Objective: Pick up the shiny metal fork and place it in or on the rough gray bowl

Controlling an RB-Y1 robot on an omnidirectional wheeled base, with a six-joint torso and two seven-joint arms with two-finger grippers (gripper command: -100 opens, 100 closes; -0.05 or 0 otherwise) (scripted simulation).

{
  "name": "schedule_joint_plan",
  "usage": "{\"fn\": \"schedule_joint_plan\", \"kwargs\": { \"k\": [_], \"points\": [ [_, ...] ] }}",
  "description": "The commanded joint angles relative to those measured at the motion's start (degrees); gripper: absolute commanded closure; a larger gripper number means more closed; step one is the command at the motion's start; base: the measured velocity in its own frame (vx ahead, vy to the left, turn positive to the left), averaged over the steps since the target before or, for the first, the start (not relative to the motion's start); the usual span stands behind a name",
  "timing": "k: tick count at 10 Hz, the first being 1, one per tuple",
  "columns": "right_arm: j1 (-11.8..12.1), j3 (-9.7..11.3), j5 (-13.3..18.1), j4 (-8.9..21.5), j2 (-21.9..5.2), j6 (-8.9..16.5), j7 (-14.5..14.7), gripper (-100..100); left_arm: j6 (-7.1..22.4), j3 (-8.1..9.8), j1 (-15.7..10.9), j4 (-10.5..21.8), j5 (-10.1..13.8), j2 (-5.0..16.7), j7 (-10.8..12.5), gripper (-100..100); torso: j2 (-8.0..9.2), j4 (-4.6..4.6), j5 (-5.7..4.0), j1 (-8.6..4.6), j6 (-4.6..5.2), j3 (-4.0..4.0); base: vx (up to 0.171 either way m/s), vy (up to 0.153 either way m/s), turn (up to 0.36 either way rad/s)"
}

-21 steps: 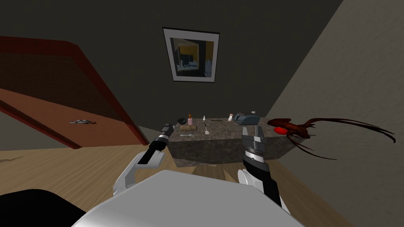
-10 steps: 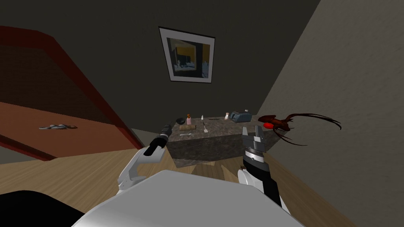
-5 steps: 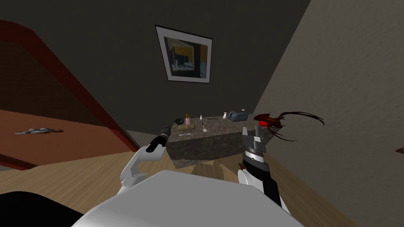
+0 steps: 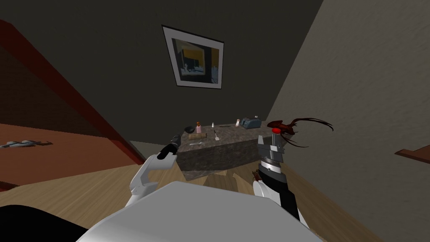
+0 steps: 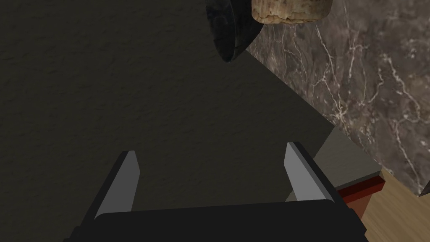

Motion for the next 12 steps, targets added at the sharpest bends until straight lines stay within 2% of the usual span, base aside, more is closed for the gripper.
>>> {"fn": "schedule_joint_plan", "kwargs": {
  "k": [1,5,6,8,9,11,12],
  "points": [
    [0.0,0.0,0.0,0.0,0.0,0.0,0.0,0,2.86,0.21,-0.65,0.14,-0.22,-0.15,0.06,-100,0.0,0.0,0.0,0.0,0.0,0.0,-0.012,0.021,-0.087],
    [0.01,0.0,0.0,0.0,0.0,0.0,0.0,0,8.6,0.77,-1.7,0.57,-0.41,-0.37,0.18,-100,-0.01,0.0,0.0,0.01,-0.03,0.0,-0.006,0.012,-0.049],
    [0.01,0.0,0.0,0.0,0.0,0.0,0.0,0,10.12,1.32,-2.73,1.01,-0.51,-0.58,0.26,-100,-0.03,-0.01,0.0,-0.01,-0.04,-0.01,0.0,0.011,-0.122],
    [0.01,0.0,0.0,0.0,0.0,0.0,0.0,0,13.07,1.32,-2.73,1.01,-0.51,-0.58,0.26,-100,-0.04,-0.01,0.0,0.0,-0.03,-0.02,0.001,0.012,-0.044],
    [0.01,0.0,0.0,0.0,0.0,0.0,0.0,0,14.77,1.86,-3.76,1.45,-0.54,-0.79,0.29,-100,-0.04,-0.01,0.0,-0.02,-0.04,-0.02,0.006,0.009,-0.136],
    [0.01,0.0,0.0,0.0,0.0,0.0,0.0,0,17.45,1.86,-3.76,1.45,-0.54,-0.79,0.29,-100,-0.06,-0.02,0.0,-0.01,-0.04,-0.03,0.004,0.012,-0.035],
    [0.01,-0.01,0.0,0.0,0.0,0.0,0.0,0,19.28,2.37,-4.77,1.89,-0.48,-1.0,0.28,-100,-0.05,-0.01,0.0,-0.02,-0.04,-0.03,0.009,0.007,-0.118]
  ]
}}
